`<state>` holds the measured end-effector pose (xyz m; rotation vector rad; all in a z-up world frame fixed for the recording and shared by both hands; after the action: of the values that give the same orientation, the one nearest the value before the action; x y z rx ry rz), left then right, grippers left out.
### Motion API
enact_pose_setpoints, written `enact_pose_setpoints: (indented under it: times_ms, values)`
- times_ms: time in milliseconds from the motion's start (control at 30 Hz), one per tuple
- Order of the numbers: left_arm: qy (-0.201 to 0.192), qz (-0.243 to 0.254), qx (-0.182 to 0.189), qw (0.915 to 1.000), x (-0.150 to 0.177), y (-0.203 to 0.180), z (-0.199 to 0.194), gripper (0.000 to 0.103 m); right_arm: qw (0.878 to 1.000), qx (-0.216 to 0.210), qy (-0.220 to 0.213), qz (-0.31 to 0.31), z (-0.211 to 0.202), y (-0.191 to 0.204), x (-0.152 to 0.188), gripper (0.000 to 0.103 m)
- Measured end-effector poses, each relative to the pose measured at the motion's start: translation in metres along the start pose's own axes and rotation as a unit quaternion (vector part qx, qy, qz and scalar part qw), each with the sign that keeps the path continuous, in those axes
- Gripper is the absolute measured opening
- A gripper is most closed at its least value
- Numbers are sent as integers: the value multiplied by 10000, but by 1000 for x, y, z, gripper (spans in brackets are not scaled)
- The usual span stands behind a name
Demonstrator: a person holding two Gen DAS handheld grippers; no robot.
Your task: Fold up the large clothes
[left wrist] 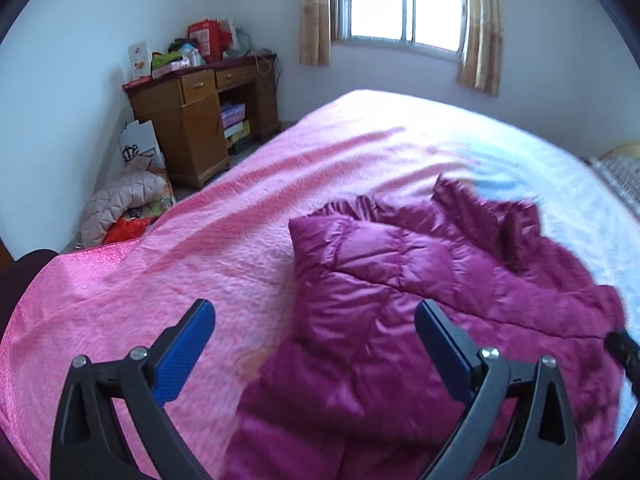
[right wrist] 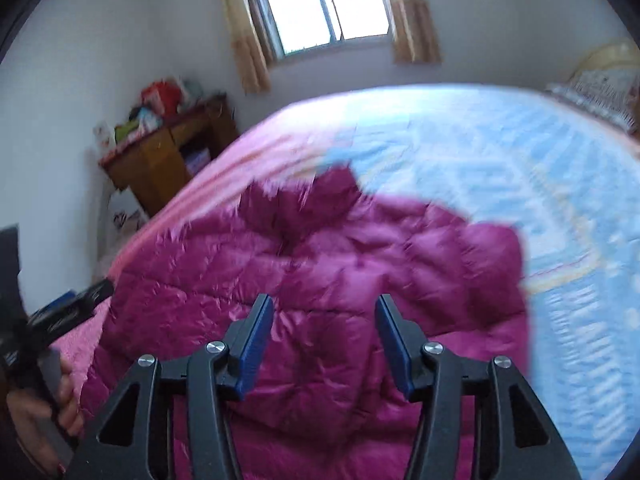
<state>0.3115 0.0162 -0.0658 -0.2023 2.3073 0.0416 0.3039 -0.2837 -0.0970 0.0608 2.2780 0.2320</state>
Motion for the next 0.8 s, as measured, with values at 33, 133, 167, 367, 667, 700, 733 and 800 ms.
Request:
enact_pose_setpoints:
  times_ms: [33, 133, 167, 367, 667, 700, 733, 800]
  values:
    - [32, 41, -134, 9999, 2, -1, 7, 101, 9999, -37, 150, 23, 11, 0, 5, 54]
    - [193, 187, -402, 9988, 18, -1, 31, 102, 9992, 129, 379, -68, 42, -2, 30, 55]
    - [400, 73, -322, 9987, 24, 5, 41, 103, 9992, 70, 393, -25, 45, -4, 33, 55]
    - [781, -323, -184, 9963, 27, 20, 54, 103, 9990, 175, 392, -138, 49, 0, 33, 56]
    - [839, -108, -449, 9954, 29, 14, 57, 103, 9974, 402, 474, -354, 54, 6, 33, 58]
    - [838, -92, -477, 9953, 29, 13, 57, 103, 9974, 404, 472, -358, 54, 7, 33, 58]
    - [837, -71, -509, 9952, 29, 12, 57, 103, 9975, 391, 469, -352, 54, 6, 33, 58]
    - [810, -3, -606, 9949, 29, 8, 59, 103, 9977, 374, 465, -333, 54, 6, 33, 58]
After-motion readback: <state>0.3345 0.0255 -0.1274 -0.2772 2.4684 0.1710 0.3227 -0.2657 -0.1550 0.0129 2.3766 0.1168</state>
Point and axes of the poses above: each gripper's, at about its wrist camera, not at the fingertips, and z roughly the way its jaws point, y to its left, x to its underside, the point moved 3 cm from there along z, roughly the way its jaws point, and after that the axes turned 4 degrees about -z, right-handed, at the moved point
